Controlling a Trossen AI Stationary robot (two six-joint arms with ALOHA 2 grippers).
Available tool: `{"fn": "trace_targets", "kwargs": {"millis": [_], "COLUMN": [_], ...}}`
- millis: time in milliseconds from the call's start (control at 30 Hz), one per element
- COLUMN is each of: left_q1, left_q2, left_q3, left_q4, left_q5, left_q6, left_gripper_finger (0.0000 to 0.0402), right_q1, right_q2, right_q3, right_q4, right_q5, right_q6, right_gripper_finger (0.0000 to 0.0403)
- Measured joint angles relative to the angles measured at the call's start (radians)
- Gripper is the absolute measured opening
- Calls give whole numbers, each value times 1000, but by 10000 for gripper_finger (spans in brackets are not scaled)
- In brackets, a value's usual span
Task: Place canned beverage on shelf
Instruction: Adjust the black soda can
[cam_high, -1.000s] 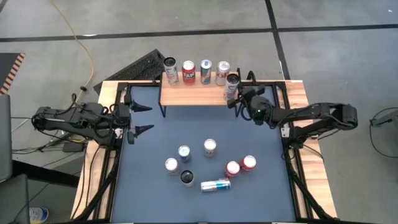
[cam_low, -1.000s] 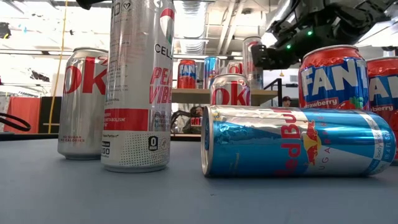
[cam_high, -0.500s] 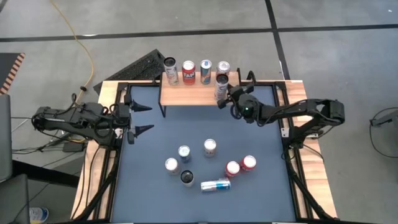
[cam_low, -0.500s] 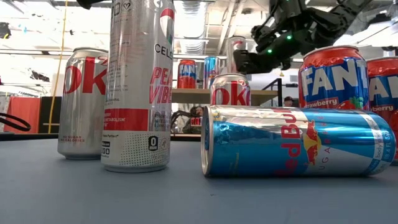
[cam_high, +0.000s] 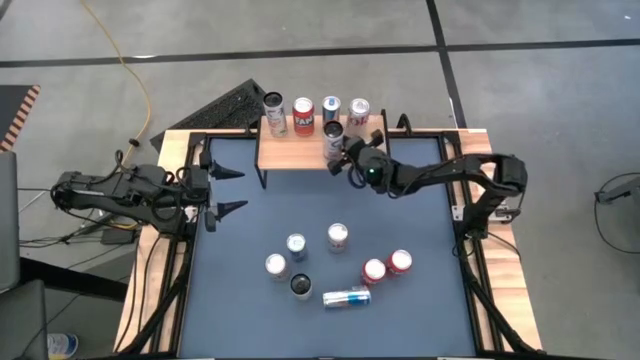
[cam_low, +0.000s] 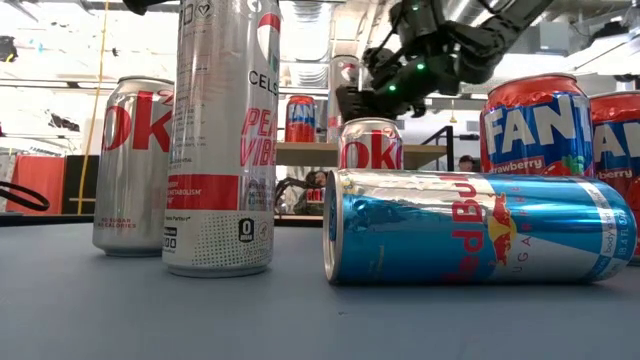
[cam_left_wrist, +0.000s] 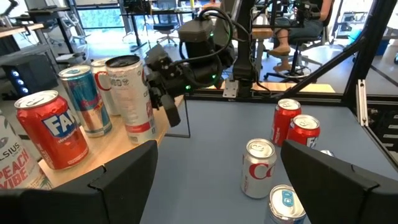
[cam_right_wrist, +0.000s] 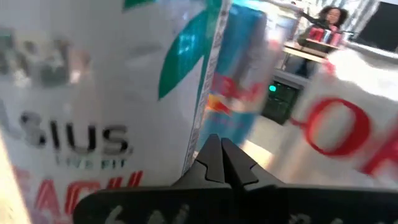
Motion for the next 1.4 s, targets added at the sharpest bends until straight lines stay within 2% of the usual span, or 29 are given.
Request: {"fn": "trace_targets", "kwargs": {"millis": [167,433,500,567,667,800,933,1300,1400], "left_q1": [0,0,0,0,0,0,0,0,0], "left_q2": [0,0,0,0,0,0,0,0,0], "left_q3": [0,0,0,0,0,0,0,0,0], "left_q4": [0,0,-1,-3,-3,-3,-3,-4,-8], "left_q5": [0,0,0,0,0,0,0,1,0], "left_q6": [-1,-11,-16,-16,-16,-16,-16,-35,-31], "left_gripper_finger": [332,332,332,332,332,332,332,332,332], "right_q1": [2,13,32,59,99,161,207,162,153], "right_q2": [56,84,56,28,-23,-71,-63,17,18], "right_q3": [78,152,146,150,149,149,148,148,148], "right_q4": [-17,-89,-104,-94,-176,-336,-410,-375,-344], "right_q5": [-50,-44,-2,82,170,180,237,211,149], "right_q6": [-11,-22,-51,-113,-179,-106,-32,17,20], "right_gripper_finger": [0,0,0,0,0,0,0,0,0]}}
